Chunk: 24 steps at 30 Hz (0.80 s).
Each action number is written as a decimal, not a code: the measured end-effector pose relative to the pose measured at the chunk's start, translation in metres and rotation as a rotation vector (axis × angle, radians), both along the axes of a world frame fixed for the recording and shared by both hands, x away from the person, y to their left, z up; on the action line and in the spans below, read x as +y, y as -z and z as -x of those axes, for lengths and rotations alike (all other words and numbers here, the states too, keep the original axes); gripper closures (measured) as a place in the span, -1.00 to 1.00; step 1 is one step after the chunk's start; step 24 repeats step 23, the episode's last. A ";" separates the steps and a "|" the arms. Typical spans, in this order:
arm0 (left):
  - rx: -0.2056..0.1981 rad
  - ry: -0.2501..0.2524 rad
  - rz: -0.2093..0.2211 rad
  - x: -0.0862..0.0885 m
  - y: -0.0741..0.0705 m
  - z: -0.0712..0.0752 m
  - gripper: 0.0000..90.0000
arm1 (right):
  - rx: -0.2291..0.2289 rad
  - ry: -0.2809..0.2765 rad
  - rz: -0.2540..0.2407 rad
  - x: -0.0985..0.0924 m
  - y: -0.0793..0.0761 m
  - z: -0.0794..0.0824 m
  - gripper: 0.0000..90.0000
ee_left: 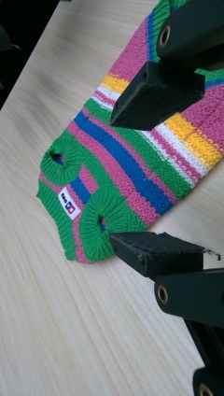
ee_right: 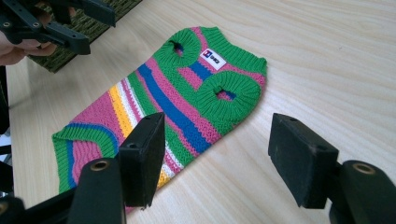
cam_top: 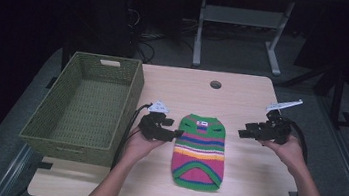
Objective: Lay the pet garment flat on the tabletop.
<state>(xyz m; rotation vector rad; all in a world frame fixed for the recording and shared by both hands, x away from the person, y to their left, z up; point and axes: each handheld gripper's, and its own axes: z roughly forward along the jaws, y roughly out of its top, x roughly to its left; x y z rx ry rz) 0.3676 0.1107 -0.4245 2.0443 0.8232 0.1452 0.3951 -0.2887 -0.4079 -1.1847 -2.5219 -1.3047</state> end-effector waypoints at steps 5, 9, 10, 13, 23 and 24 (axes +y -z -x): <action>-0.002 0.008 -0.006 0.002 0.000 0.005 -0.23 | -0.002 -0.008 -0.004 -0.002 0.001 0.005 -0.22; -0.001 0.009 -0.013 0.003 0.001 0.008 -0.25 | 0.001 -0.012 -0.002 -0.002 0.002 0.008 -0.23; 0.003 0.010 -0.013 0.003 0.002 0.010 -0.25 | 0.000 -0.021 0.004 -0.002 0.003 0.011 -0.24; 0.006 0.015 -0.017 0.003 0.004 0.013 -0.28 | 0.003 -0.022 0.000 -0.002 0.004 0.013 -0.25; 0.009 0.027 -0.019 0.004 0.008 0.030 -0.36 | -0.011 -0.043 0.016 -0.001 0.007 0.031 -0.33; 0.009 0.027 -0.019 0.004 0.008 0.030 -0.36 | -0.011 -0.043 0.016 -0.001 0.007 0.031 -0.33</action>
